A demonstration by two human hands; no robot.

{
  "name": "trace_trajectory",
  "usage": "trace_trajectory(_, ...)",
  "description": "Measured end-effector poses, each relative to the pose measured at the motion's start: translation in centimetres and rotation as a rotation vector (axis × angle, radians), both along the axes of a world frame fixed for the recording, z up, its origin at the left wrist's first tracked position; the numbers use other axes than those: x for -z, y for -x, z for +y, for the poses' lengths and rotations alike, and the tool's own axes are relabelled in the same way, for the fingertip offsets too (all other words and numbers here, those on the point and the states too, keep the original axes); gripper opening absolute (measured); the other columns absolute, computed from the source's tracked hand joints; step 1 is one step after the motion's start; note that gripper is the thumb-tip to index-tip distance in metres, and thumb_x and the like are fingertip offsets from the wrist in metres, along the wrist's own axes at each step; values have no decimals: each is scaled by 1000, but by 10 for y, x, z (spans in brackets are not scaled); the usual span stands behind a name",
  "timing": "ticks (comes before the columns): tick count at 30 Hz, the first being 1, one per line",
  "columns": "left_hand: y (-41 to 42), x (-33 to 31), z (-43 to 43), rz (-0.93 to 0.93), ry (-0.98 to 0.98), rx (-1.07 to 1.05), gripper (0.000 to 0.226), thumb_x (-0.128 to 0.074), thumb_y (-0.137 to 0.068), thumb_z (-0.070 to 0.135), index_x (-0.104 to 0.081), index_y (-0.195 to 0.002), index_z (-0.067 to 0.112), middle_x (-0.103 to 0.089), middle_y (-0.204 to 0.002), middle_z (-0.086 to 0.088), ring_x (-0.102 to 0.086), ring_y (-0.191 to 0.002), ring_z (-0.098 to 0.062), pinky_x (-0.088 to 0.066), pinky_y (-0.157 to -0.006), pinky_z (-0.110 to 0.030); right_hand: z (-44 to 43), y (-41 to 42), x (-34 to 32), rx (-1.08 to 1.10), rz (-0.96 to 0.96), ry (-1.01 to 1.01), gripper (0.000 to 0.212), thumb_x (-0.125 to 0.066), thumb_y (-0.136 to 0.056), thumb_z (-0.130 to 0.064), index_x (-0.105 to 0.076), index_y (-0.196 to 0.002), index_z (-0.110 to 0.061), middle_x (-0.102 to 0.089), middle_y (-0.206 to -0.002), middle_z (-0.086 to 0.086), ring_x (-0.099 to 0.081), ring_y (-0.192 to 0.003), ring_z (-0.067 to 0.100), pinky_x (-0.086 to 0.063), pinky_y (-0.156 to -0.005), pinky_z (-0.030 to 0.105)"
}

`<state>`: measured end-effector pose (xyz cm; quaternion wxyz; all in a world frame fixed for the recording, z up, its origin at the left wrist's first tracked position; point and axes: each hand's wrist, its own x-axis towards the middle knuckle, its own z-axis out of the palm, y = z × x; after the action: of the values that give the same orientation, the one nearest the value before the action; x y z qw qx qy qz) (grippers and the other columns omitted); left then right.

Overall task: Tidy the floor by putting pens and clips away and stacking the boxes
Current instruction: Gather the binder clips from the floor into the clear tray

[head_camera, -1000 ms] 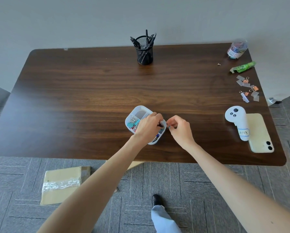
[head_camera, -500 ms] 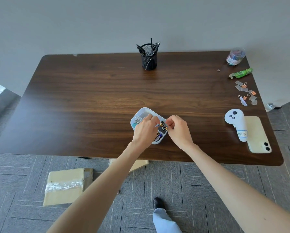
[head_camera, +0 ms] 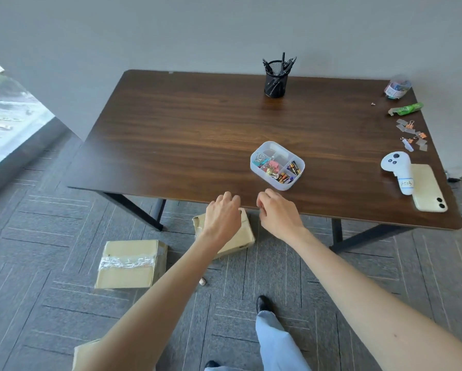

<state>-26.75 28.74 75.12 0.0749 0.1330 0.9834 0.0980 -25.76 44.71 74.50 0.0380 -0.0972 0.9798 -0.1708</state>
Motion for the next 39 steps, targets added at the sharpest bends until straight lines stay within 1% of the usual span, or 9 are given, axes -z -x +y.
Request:
trace_trajectory(5, -73, 42, -70, -134, 48, -29, 30, -50, -95, 27, -55, -121, 13, -55, -121, -8, -53, -115, -26, -44, -90, -39, -66, -61, 33, -98, -69, -95, 15, -51, -91, -15, -53, -105, -11, -54, -108, 4, -56, -101, 23, -45, -68, 34)
trace_trajectory(9, -119, 91, -116, -208, 65, -89, 34, -49, -93, 25, -53, -125, 14, -56, -120, -8, -53, -116, -26, -43, -93, -40, -108, -97, 77, -147, -107, -86, 24, -51, -91, -15, -54, -114, -8, -56, -119, 5, -58, -105, 24, -47, -73, 34)
trace_trajectory(12, -142, 141, -142, -224, 58, -154, 32, -48, -92, 21, -54, -123, 13, -58, -118, -8, -55, -113, -27, -44, -91, -40, -133, -114, 127, -187, -170, -96, 19, -52, -93, -19, -54, -109, -10, -57, -111, 4, -59, -98, 23, -38, -69, 30)
trace_trajectory(19, -171, 318, -184, -270, 39, -309, 28, -48, -92, 23, -57, -117, 14, -58, -116, -9, -55, -111, -29, -42, -85, -38, -173, -133, 310, -279, -281, -104, 15, -51, -94, -21, -53, -105, -11, -56, -106, 5, -58, -97, 24, -44, -76, 36)
trace_trajectory(29, -185, 592, -245, -233, 60, -436, 23, -52, -92, 24, -52, -111, 11, -53, -115, -9, -52, -110, -29, -42, -82, -38, -225, -113, 584, -409, -276, -174, 20, -51, -94, -22, -49, -110, -11, -55, -113, 7, -57, -104, 27, -44, -78, 38)
trace_trajectory(32, -185, 662, -263, -180, 51, -417, 41, -59, -86, 22, -46, -125, 16, -45, -128, -5, -45, -121, -27, -42, -90, -39, -244, -99, 654, -429, -304, -203, 34, -53, -93, -23, -43, -123, -12, -51, -122, 9, -55, -109, 30, -43, -76, 38)
trace_trajectory(35, -179, 714, -278, -192, 59, -363, 80, -66, -84, 34, -20, -149, 27, -15, -157, -2, -16, -144, -29, -29, -110, -46, -260, -83, 713, -490, -336, -233, 60, -56, -92, -30, -26, -144, -18, -36, -142, 11, -46, -124, 33, -47, -86, 44)
trace_trajectory(37, -171, 741, -284, -237, 73, -337, 96, -67, -83, 43, -1, -152, 32, 4, -161, 1, 1, -148, -29, -17, -115, -52, -267, -75, 744, -540, -353, -261, 72, -55, -93, -35, -13, -151, -25, -20, -153, 10, -32, -135, 34, -46, -92, 47)
trace_trajectory(39, -163, 765, -288, -258, 76, -322, 99, -65, -83, 47, 4, -152, 32, 4, -161, 3, 0, -147, -28, -15, -115, -54, -272, -71, 767, -569, -329, -310, 74, -53, -93, -39, -10, -152, -27, -15, -155, 10, -26, -138, 33, -46, -93, 46)
